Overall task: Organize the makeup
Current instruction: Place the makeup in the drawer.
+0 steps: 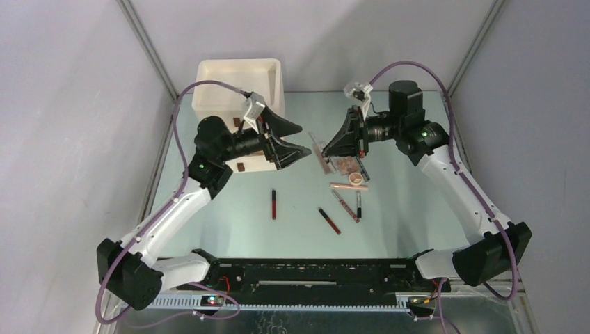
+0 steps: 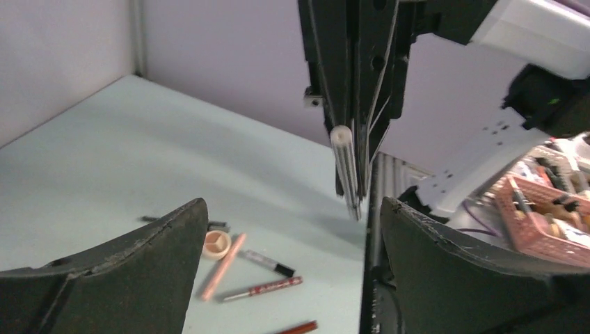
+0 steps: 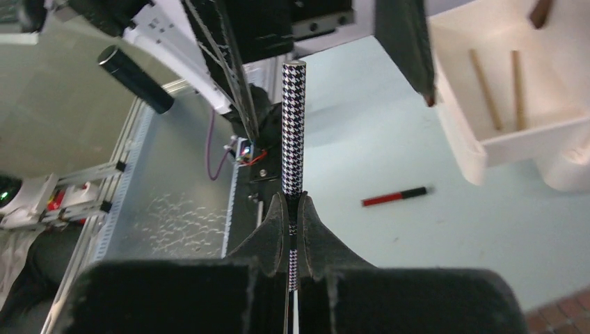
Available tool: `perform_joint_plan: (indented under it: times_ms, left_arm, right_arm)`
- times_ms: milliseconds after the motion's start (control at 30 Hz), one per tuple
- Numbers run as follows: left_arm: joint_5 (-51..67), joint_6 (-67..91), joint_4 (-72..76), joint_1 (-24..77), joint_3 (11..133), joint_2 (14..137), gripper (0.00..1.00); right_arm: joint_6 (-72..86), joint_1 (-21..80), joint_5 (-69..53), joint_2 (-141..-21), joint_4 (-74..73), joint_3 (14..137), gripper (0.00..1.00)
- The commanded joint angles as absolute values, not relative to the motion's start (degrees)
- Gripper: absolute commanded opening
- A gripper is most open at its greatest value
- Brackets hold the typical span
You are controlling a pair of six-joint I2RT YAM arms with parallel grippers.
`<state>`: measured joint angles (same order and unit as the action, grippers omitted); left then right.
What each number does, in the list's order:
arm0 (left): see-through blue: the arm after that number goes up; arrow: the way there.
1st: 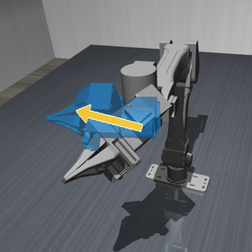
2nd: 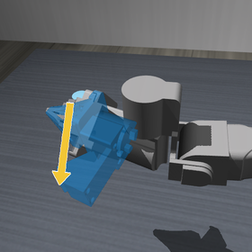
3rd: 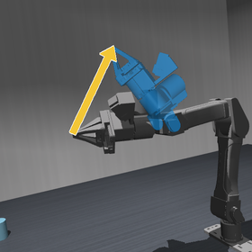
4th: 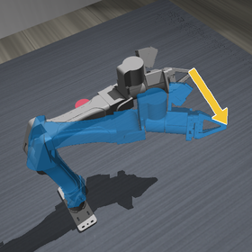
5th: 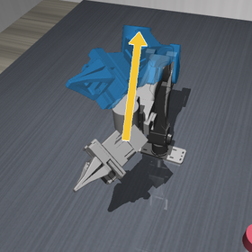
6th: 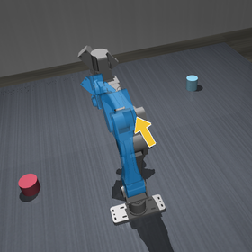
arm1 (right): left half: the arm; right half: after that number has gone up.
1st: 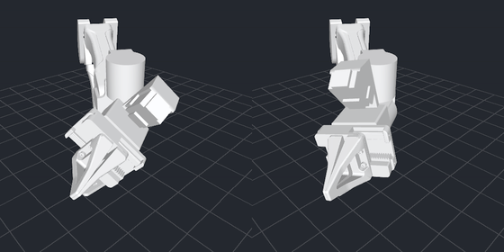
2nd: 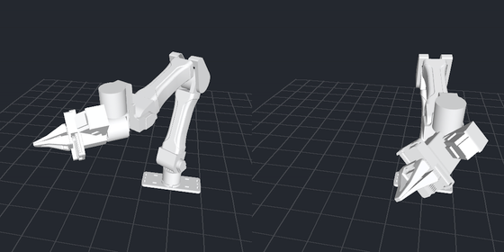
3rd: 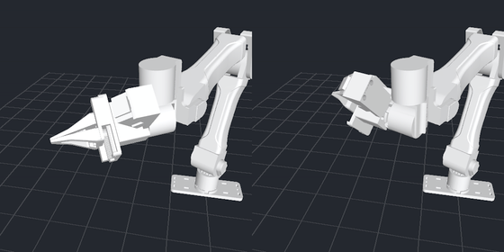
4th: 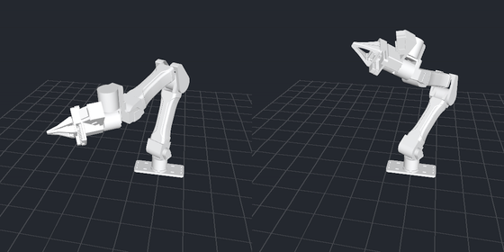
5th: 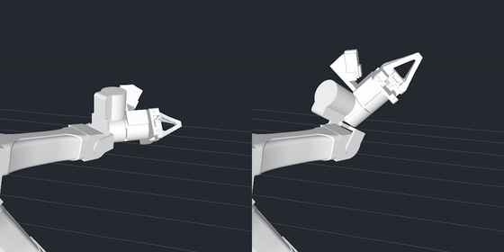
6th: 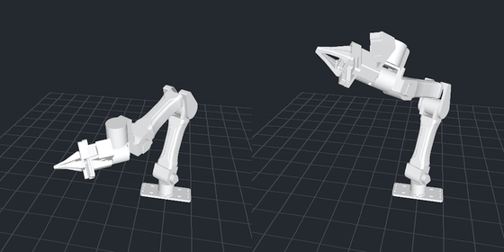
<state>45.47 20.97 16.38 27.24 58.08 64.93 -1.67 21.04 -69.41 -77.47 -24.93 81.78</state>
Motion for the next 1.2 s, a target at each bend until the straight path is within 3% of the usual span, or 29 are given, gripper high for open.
perform_joint_plan:
  times_ms: [0,133,200,567,600,700,833,967,1167]
  left_arm:
    - [49.5,29.5,28.2,29.9,60.1,65.9,0.97]
    - [49.2,29.8,30.8,31.4,58.5,65.8,0.91]
    - [49.3,29.9,30.9,31.9,58.4,66.1,0.83]
    - [51.8,30.8,32.5,32.9,58.9,68.8,0.28]
    - [52.2,30.8,32.7,32.8,59.1,68.8,0.22]
    - [52.9,27.7,30.4,32.3,60.3,67.9,0.06]
    - [43.8,2.8,0.7,31.6,65.8,63.4,0.0]
    - [23.0,-23.8,-15.1,31.7,66.9,59.0,0.0]
    - [-0.2,-45.4,-17.9,31.8,60.7,57.2,0.0]
  right_arm:
    - [-3.8,24.1,-72.8,-76.4,-25.6,82.4,0.0]
    - [-4.4,25.3,-73.3,-76.4,-26.1,82.1,0.0]
    - [-4.5,25.4,-73.4,-76.4,-26.1,81.9,0.0]
    - [-5.5,25.8,-73.3,-76.2,-27.0,81.8,0.02]
    - [-6.2,25.8,-72.8,-76.1,-27.6,81.8,0.07]
    - [-10.7,25.2,-67.8,-75.2,-31.2,81.9,0.45]
    - [-15.4,22.9,-59.4,-73.2,-35.3,81.1,0.97]
    - [-18.9,19.7,-55.7,-71.0,-38.1,79.1,1.0]
    - [-21.9,18.0,-52.1,-68.5,-39.2,74.5,1.0]
